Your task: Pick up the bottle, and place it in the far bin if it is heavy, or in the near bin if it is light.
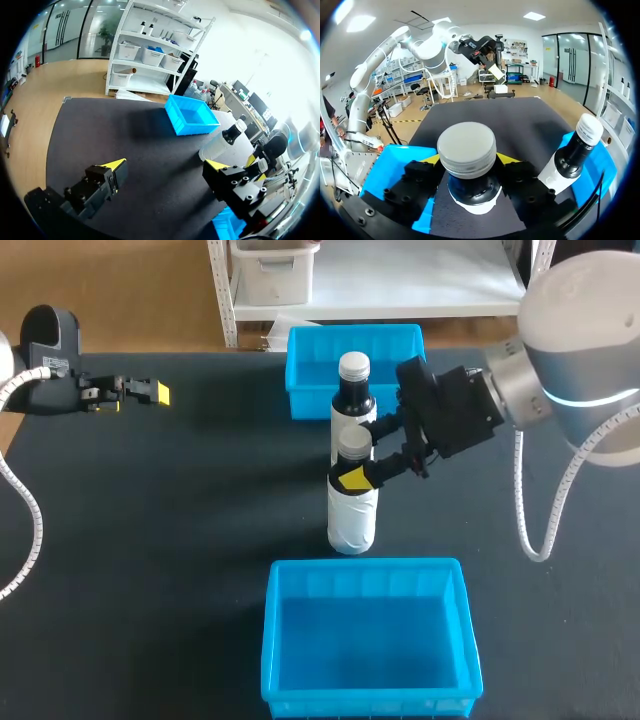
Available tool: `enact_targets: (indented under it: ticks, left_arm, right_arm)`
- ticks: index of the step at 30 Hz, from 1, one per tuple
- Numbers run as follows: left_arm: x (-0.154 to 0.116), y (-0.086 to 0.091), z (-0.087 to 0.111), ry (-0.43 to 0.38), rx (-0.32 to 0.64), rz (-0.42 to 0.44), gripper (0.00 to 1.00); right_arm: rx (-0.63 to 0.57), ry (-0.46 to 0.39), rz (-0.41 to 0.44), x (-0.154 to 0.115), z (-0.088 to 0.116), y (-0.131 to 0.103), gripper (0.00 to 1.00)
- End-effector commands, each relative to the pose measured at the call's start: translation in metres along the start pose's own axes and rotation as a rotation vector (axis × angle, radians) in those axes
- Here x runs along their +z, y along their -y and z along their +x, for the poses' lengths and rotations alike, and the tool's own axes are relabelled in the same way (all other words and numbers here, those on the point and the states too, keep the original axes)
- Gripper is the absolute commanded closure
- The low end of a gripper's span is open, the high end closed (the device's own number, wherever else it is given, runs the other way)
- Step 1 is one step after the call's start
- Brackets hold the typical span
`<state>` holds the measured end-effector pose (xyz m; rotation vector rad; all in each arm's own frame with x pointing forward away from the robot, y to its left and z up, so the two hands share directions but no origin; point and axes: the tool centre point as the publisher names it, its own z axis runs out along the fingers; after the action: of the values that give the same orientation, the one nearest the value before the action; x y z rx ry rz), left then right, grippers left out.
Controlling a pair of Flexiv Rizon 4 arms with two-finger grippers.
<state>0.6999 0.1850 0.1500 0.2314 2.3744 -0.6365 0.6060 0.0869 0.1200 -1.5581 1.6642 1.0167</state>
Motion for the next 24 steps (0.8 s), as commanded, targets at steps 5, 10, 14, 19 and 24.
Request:
enact_targets:
  ticks: [5,10,14,19,24]
  left_arm:
    - [0.0000,0.0000,0.0000,0.000,0.000,0.000,0.00]
    - [0.0000,0.0000,0.0000,0.000,0.000,0.000,0.00]
    - [0.0000,0.0000,0.0000,0.000,0.000,0.000,0.00]
    - [0.0000,0.0000,0.0000,0.000,0.000,0.000,0.00]
    - [0.0000,0.0000,0.0000,0.000,0.000,0.000,0.00]
  right_arm:
    - [-0.001,0.006,0.000,0.0001,0.0013,-0.0002,0.44]
    - [-0.003,0.008,-0.001,0.0009,0.0007,0.0011,0.50]
    - [-0.002,0.008,-0.001,0.0011,0.0007,0.0020,0.54]
    - [-0.003,0.009,0.000,0.0014,0.0004,0.0033,0.55]
    - [-0.003,0.010,0.003,0.0010,0.0004,0.0040,0.58]
